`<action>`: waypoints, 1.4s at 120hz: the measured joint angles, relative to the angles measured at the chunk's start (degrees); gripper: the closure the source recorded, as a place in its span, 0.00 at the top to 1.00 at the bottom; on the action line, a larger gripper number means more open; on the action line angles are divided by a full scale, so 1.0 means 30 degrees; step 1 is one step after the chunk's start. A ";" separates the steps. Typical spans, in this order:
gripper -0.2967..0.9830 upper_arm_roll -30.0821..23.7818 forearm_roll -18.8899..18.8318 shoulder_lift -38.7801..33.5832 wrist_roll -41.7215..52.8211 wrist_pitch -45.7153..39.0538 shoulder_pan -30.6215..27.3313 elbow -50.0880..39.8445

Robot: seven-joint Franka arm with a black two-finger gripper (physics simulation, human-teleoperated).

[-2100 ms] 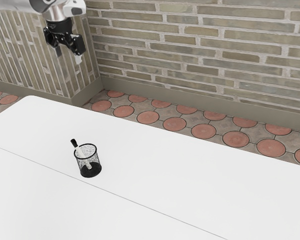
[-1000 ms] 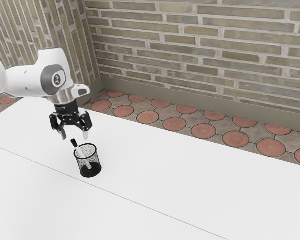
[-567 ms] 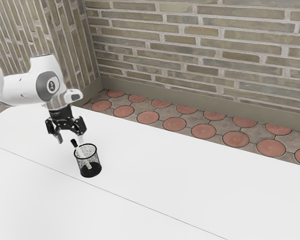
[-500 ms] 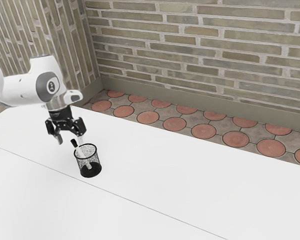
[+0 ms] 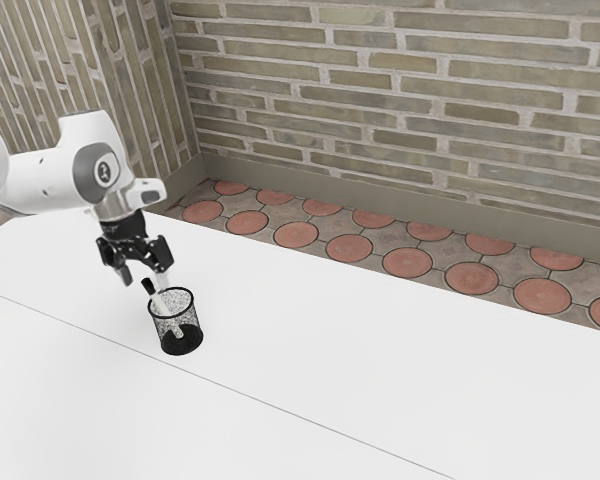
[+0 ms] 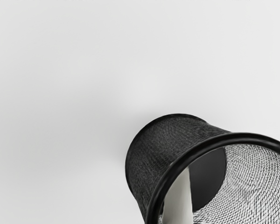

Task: Take the marker out of the pen holder and place it to the left of the pen holder.

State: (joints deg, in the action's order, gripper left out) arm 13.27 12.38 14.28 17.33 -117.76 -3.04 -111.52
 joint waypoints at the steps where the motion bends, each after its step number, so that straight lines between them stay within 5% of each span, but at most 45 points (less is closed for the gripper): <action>1: 0.75 0.0000 0.0014 0.0003 0.0034 -0.0004 0.0008 0.0003; 68: 0.75 0.0000 0.0207 -0.0128 0.1490 0.0067 0.0137 -0.0332; 111: 0.42 -0.0019 0.0576 -0.0192 0.1884 -0.0008 0.0281 -0.0279; 168: 0.31 -0.0013 0.0749 -0.0181 0.2131 0.0087 0.0352 -0.0449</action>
State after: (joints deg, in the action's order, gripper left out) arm 13.23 14.63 13.74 23.72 -117.50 -1.98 -112.87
